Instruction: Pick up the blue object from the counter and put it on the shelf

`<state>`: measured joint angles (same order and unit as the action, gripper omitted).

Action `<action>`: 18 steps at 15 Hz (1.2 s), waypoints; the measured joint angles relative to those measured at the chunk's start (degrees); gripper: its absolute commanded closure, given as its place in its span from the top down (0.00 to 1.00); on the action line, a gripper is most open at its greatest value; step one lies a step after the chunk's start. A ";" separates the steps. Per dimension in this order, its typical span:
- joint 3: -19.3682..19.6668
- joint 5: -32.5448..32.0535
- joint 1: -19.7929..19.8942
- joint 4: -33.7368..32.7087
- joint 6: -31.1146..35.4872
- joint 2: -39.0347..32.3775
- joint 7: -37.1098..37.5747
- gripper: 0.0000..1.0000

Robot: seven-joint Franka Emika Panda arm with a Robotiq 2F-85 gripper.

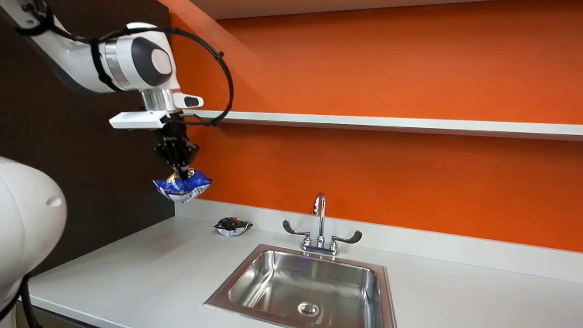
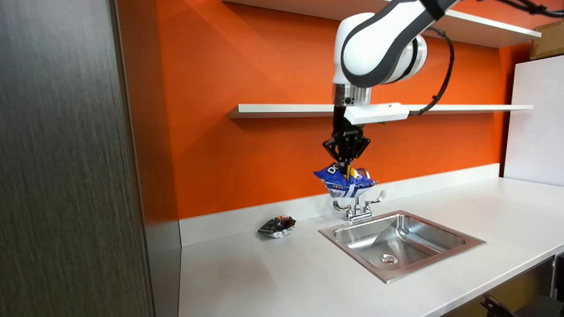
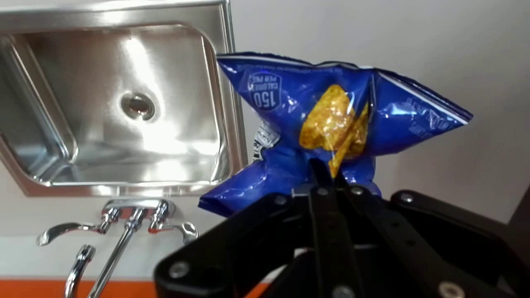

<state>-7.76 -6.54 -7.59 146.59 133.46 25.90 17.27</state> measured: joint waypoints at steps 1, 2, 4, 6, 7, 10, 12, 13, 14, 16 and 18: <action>-0.90 0.00 -0.01 -0.18 -0.97 2.86 0.00 0.00; -1.73 0.00 -0.01 -0.53 -1.84 5.45 0.00 0.00; -3.08 0.00 -0.01 -1.99 -3.27 9.90 0.00 0.00; -3.79 0.00 0.01 -4.14 -4.10 12.68 0.00 0.00; -3.92 0.00 0.04 -5.30 -4.32 13.55 0.00 0.00; -4.20 0.00 0.54 -8.74 -4.40 14.62 0.00 0.00; -4.43 -0.01 1.28 -10.74 -4.38 14.52 0.00 0.00; -4.55 -0.03 1.81 -11.69 -4.30 14.31 0.00 0.00; -4.61 -0.08 2.39 -12.67 -4.21 13.90 0.00 0.00; -4.71 -0.37 3.72 -14.92 -3.74 12.30 0.00 0.00; -5.09 -1.01 5.26 -17.62 -2.57 9.64 0.00 0.00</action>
<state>-12.85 -7.55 -2.33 128.96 130.89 35.55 17.27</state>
